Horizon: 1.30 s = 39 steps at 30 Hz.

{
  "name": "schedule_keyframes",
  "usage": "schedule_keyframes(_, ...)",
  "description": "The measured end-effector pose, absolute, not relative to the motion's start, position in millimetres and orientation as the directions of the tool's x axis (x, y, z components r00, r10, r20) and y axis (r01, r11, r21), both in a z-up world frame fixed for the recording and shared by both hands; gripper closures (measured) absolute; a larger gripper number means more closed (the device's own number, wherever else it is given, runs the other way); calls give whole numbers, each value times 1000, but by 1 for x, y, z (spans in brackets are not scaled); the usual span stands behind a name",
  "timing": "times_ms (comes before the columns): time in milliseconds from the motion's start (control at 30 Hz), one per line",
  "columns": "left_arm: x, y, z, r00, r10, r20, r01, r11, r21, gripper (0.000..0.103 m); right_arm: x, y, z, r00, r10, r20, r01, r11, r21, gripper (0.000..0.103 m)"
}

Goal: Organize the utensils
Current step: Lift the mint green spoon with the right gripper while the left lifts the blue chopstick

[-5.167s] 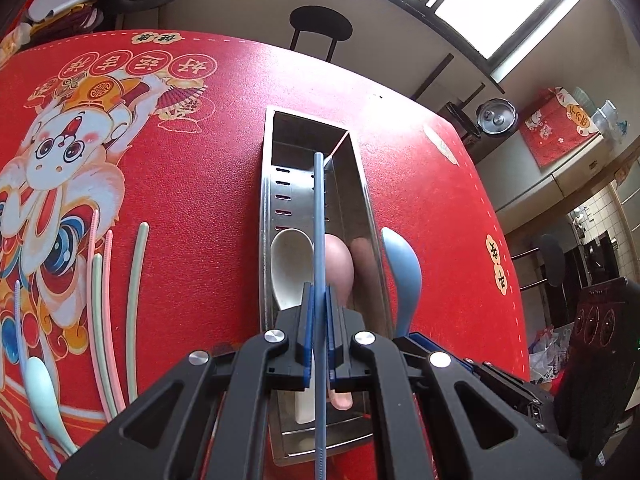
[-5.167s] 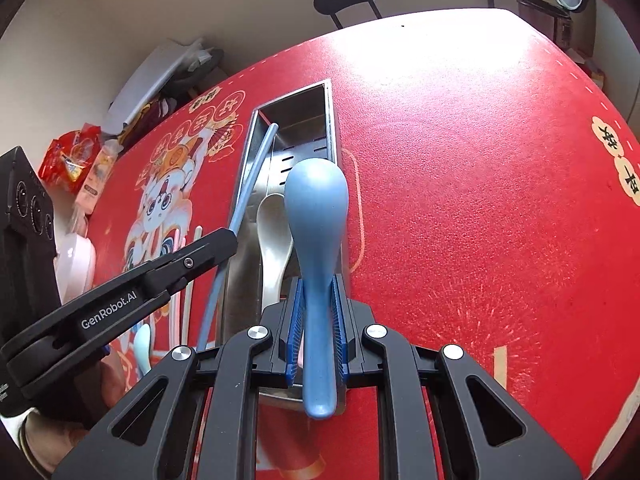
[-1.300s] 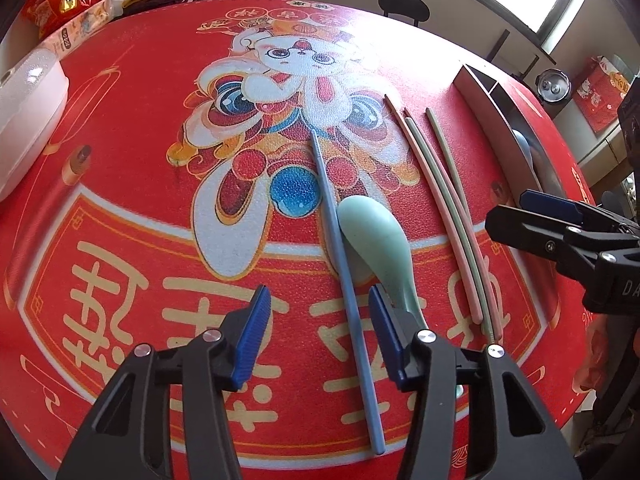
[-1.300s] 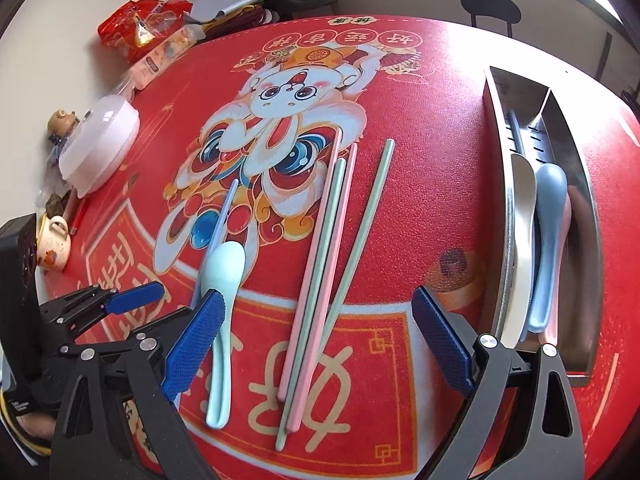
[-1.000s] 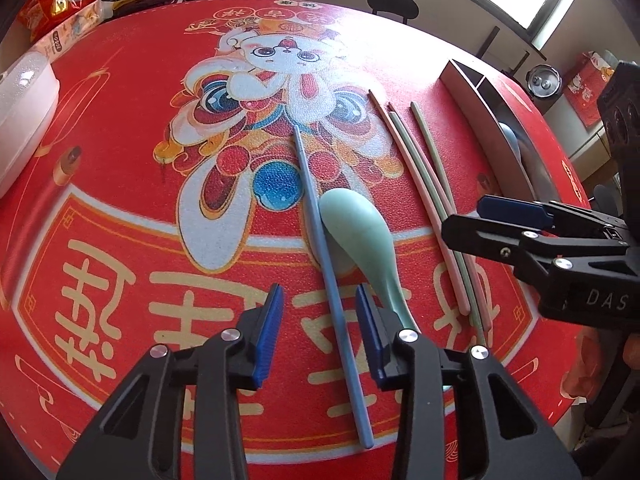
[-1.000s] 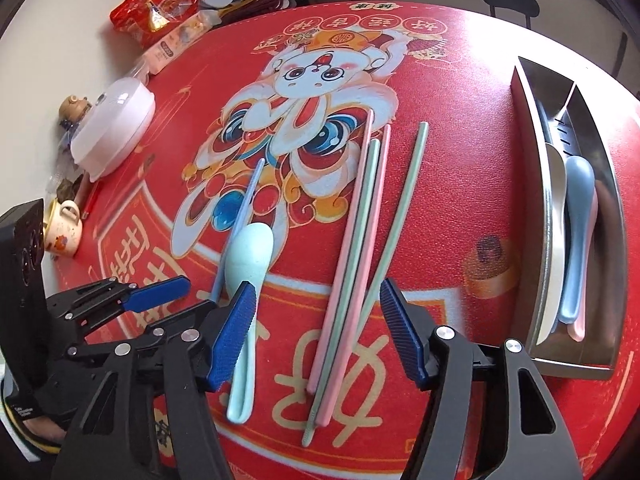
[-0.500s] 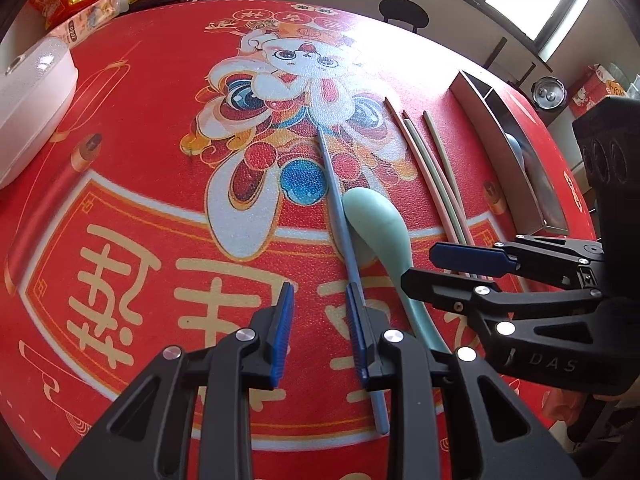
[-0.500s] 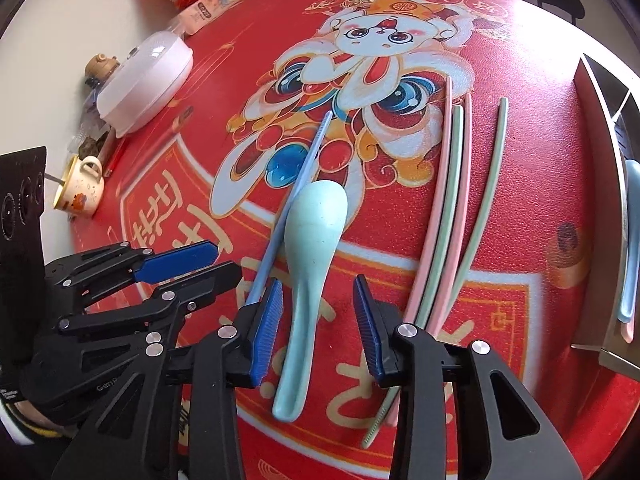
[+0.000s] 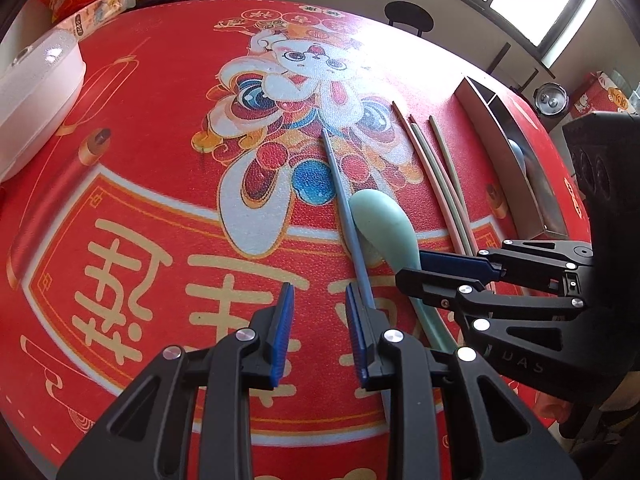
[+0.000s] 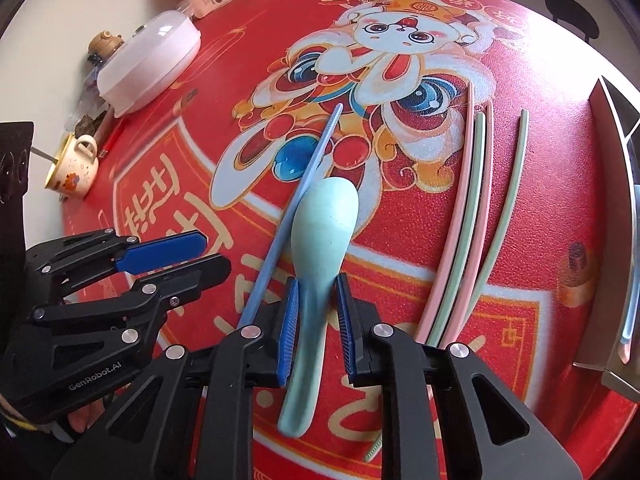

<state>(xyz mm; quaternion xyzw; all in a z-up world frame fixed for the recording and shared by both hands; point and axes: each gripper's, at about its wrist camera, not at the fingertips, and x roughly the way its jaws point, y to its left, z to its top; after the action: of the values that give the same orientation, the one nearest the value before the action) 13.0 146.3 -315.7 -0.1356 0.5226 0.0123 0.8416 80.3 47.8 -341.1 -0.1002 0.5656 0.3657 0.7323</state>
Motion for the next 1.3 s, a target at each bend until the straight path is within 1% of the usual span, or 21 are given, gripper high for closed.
schedule_keyframes(467, 20, 140, -317, 451, -130, -883, -148, 965, -217, 77, 82, 32, -336, 113, 441, -891, -627, 727, 280, 91)
schedule_keyframes(700, 20, 140, -318, 451, -129, -883, -153, 964, -218, 78, 82, 31, -336, 112, 445, -889, -625, 726, 285, 91)
schedule_keyframes(1100, 19, 141, -318, 449, -136, -883, -152, 962, -225, 77, 77, 37, -343, 63, 445, -893, -636, 708, 308, 93)
schedule_keyframes(1233, 19, 140, -318, 448, -145, -882, -150, 961, -234, 77, 79, 33, -344, 57, 465, -884, -614, 714, 336, 97)
schedule_keyframes(1300, 20, 139, -318, 446, -152, -882, -144, 960, -239, 77, 80, 30, -344, 53, 472, -880, -606, 716, 347, 97)
